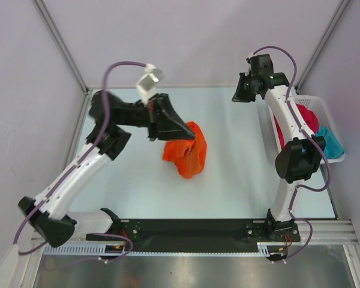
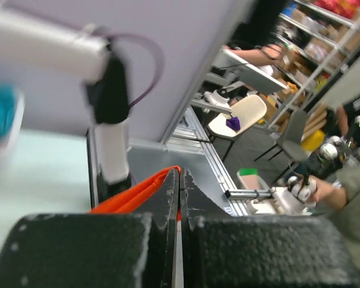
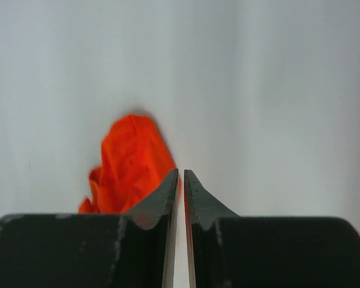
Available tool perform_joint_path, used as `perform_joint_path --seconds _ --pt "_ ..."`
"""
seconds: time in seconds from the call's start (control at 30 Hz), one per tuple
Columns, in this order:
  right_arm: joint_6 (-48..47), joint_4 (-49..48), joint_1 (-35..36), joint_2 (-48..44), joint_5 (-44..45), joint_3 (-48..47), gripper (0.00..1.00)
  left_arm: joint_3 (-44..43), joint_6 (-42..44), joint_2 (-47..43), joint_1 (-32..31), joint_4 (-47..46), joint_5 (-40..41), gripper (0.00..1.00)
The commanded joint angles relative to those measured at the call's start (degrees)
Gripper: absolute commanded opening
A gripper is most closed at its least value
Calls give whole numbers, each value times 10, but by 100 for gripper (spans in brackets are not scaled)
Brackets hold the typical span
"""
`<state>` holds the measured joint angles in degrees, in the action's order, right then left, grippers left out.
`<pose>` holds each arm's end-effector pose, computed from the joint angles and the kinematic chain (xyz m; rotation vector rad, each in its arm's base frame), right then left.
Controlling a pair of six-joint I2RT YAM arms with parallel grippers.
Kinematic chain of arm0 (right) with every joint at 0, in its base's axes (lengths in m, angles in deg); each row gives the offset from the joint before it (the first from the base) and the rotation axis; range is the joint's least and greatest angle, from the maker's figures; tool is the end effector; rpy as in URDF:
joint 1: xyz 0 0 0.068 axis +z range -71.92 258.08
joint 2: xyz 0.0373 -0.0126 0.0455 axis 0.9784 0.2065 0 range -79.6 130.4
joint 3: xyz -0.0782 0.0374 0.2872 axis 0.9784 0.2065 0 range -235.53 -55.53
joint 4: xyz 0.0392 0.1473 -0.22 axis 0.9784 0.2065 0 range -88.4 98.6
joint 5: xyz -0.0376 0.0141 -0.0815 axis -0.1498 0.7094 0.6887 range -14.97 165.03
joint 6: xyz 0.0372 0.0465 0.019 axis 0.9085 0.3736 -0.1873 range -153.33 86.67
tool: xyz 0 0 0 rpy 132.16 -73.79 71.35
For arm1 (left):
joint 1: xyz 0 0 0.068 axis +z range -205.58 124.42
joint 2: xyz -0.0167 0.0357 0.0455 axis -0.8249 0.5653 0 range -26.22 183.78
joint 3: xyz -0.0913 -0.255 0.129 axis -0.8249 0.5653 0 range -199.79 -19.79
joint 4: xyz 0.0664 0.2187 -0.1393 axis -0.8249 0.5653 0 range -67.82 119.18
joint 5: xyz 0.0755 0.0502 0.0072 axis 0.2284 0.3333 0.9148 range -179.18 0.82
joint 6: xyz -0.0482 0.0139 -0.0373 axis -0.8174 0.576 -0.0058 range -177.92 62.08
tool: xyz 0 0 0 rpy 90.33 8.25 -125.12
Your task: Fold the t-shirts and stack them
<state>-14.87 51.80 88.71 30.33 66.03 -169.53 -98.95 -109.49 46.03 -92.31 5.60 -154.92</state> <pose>0.4410 0.0904 0.3785 0.0880 2.4038 0.4261 0.1819 -0.1898 0.5189 1.0385 1.3703 -1.8685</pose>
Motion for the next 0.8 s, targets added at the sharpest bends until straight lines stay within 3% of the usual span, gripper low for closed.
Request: perform_joint_path --seconds 0.0,0.07,0.2,0.37,0.5,0.6,0.77 --pt "5 -19 14 -28 -15 -3 14 30 -120 -67 1 -251 -64 0" --pt "7 -19 18 -24 -15 -4 14 24 -115 -77 3 -248 -62 0" --pt "7 -17 30 -17 -16 -9 14 9 -15 -80 25 -97 -39 0" --pt "4 -5 36 -17 -13 -9 15 23 -84 -34 122 -81 19 0" --pt "1 -2 36 -25 -11 -7 15 -15 -115 58 197 -14 48 0" --pt "-4 3 34 -29 -7 -10 15 -78 -155 134 260 2 77 0" --pt "-6 11 28 -35 -1 -13 15 -279 -201 243 339 65 122 0"
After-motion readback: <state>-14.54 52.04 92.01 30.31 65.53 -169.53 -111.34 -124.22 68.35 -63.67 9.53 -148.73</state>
